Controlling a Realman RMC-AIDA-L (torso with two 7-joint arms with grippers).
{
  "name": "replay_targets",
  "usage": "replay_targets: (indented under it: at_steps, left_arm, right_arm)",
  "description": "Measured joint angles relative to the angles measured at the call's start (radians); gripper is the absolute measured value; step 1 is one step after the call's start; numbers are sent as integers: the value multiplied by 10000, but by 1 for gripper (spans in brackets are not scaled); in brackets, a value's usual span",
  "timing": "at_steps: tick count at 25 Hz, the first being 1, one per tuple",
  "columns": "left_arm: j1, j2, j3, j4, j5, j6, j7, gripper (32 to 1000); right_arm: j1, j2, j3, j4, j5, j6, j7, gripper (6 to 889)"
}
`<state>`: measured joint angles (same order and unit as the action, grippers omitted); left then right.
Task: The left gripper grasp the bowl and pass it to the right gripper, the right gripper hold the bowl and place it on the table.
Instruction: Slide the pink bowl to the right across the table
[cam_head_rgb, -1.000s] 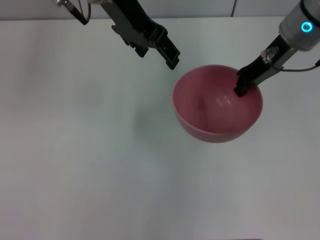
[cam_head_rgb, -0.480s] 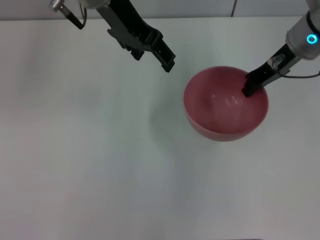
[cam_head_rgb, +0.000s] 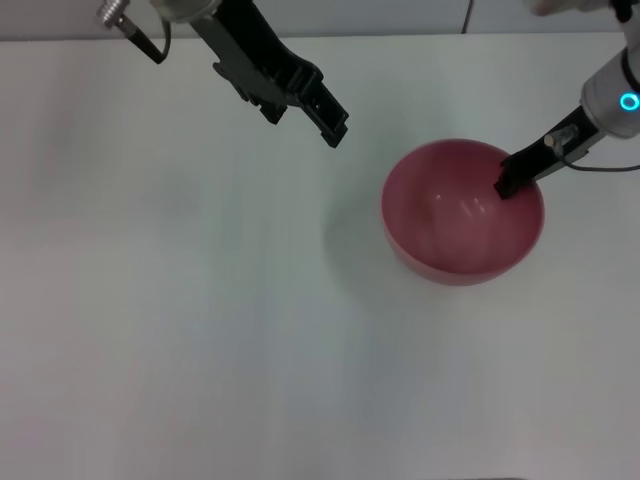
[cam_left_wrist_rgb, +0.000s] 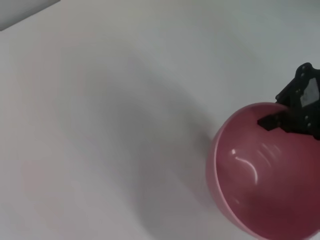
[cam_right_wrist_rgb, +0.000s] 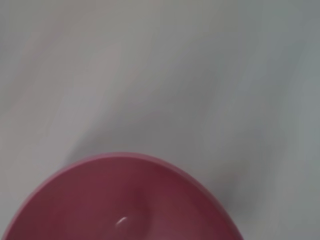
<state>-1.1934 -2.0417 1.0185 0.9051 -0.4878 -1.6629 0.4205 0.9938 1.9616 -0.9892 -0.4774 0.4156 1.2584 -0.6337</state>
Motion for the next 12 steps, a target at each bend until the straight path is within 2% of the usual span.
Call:
replay_targets:
  at_steps: [12]
  left_arm:
    - [45,0,0,-9,-89,16,57,865]
  right_arm:
    - [-268,1,68,237,37,-683,-174,41]
